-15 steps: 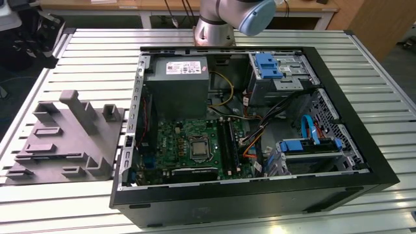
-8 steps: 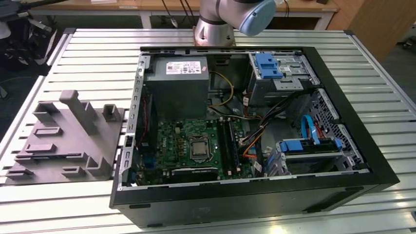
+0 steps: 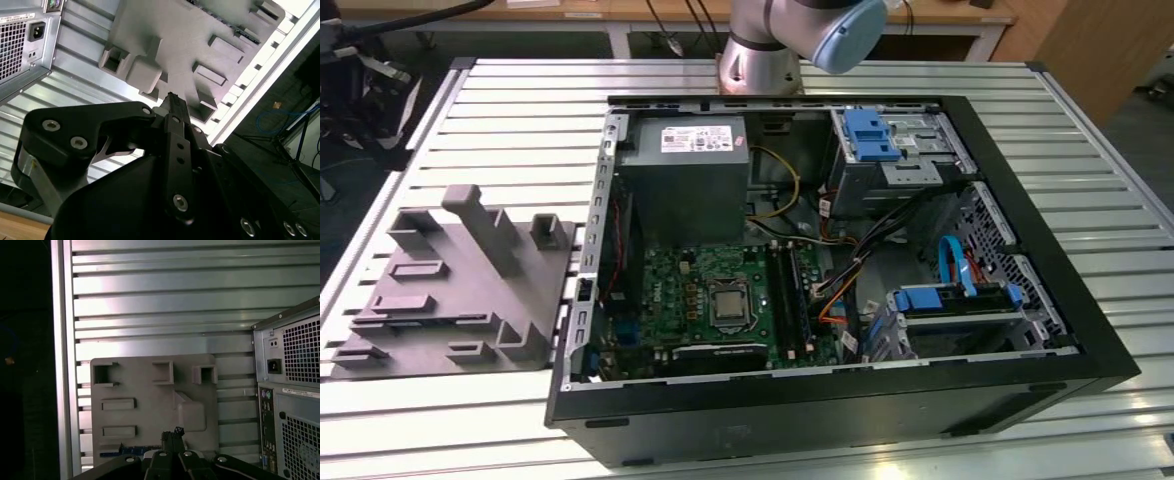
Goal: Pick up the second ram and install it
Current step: 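Reach for the second ram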
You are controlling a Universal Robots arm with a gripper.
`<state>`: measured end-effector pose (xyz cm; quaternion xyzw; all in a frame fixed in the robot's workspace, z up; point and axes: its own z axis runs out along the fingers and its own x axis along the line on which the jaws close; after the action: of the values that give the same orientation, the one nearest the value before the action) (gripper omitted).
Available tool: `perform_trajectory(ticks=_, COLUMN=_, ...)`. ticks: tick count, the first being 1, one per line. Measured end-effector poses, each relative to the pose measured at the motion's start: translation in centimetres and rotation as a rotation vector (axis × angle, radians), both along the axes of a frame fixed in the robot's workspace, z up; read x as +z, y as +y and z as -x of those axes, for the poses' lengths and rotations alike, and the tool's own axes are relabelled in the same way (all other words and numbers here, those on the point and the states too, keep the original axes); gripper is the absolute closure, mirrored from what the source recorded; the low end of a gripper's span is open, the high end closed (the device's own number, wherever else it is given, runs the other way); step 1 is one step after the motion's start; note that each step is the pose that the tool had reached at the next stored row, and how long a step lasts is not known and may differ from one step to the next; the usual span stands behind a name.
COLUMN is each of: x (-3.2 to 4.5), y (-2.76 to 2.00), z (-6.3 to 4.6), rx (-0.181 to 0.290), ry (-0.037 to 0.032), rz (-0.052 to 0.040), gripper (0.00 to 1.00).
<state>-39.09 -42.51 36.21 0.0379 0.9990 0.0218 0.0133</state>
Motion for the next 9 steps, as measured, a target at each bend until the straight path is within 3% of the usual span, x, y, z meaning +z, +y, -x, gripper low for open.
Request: perform_trajectory(ticks=9, x=-0.07, y=-0.12, z=0.14, rx=0.0, ry=0.0001, rz=0.0001, gripper=0.9)
